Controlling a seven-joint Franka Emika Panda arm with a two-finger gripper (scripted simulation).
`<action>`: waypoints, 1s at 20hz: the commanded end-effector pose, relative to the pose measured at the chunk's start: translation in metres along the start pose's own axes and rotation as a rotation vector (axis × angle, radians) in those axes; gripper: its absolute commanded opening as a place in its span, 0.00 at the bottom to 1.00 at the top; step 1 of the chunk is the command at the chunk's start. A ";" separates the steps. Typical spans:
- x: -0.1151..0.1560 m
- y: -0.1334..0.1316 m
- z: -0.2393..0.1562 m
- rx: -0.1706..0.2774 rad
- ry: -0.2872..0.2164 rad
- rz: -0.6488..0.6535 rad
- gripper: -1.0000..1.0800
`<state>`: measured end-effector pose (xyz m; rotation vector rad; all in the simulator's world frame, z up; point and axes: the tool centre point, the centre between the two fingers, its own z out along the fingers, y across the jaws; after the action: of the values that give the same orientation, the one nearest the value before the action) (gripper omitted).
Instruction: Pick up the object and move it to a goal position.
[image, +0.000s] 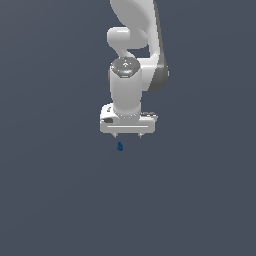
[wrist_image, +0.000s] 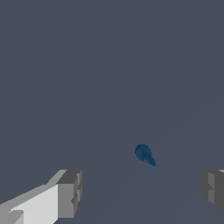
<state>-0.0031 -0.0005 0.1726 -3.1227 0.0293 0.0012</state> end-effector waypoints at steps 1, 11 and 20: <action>0.000 0.000 0.000 0.000 0.000 0.000 0.96; -0.003 -0.011 -0.006 -0.004 -0.007 -0.020 0.96; -0.004 -0.007 0.000 -0.004 -0.006 -0.011 0.96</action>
<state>-0.0064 0.0087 0.1758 -3.1266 0.0052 0.0097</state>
